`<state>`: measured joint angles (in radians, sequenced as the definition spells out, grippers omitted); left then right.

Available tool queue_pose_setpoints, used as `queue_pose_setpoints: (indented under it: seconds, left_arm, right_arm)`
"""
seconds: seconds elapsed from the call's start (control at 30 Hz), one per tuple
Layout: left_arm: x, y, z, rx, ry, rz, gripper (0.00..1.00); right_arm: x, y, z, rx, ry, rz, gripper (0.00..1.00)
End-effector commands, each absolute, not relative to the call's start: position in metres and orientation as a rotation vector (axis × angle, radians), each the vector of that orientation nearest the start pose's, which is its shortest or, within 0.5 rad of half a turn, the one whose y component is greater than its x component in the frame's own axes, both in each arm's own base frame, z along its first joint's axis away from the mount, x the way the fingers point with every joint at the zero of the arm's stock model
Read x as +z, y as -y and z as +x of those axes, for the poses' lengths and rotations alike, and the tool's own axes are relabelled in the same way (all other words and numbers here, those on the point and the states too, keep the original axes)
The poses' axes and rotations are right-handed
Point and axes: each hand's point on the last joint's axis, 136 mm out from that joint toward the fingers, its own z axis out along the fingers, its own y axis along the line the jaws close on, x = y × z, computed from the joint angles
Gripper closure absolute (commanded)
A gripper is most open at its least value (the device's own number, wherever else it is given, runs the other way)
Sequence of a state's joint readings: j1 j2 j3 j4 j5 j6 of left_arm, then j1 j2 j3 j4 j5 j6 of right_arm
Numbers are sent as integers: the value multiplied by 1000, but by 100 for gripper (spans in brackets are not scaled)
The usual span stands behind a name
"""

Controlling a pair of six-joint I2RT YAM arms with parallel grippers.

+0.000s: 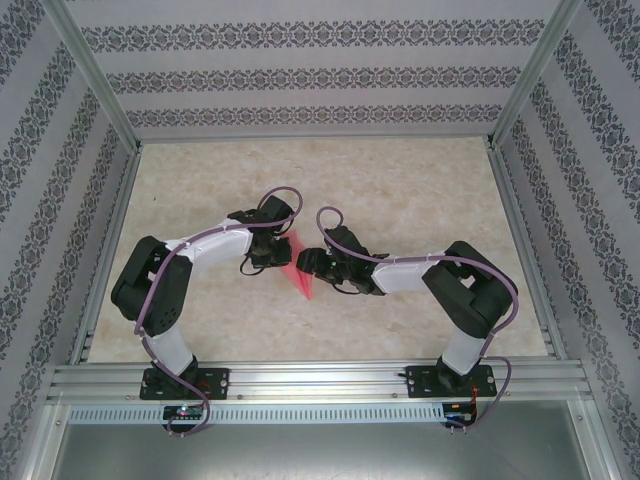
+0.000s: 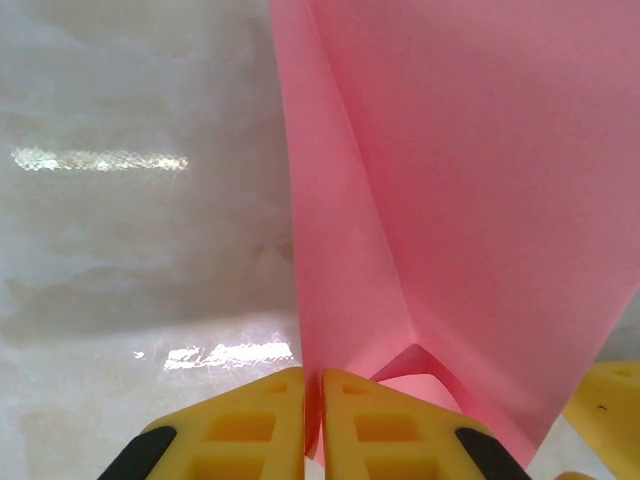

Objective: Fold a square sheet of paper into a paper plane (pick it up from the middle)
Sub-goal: Move a paper plane to the center of the table.

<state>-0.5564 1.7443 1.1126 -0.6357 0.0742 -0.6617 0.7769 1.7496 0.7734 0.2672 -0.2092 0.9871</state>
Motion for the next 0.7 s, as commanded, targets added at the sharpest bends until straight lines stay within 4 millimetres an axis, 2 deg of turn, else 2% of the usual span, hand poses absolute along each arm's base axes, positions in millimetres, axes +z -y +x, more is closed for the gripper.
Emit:
queue_pose_setpoints:
  seconds: [0.0,0.37,0.47,0.67]
  left_arm:
    - [46,209,316,-380,-2884,-127,86]
    - [45,211,317,-389,-2884,-133,86]
    - [46,211,317,-391,-2883,-134,85]
    - [48,211,317,-394,-2878,-138,86]
  right_arm:
    - [61,-347,292,1129,-2480,65,47]
    - [58,-355,284,1109,-2492,-36,46]
    - [53,-352,284,1047,-2514,-49,46]
    - [40,-348,280,937,-2575,-95,55]
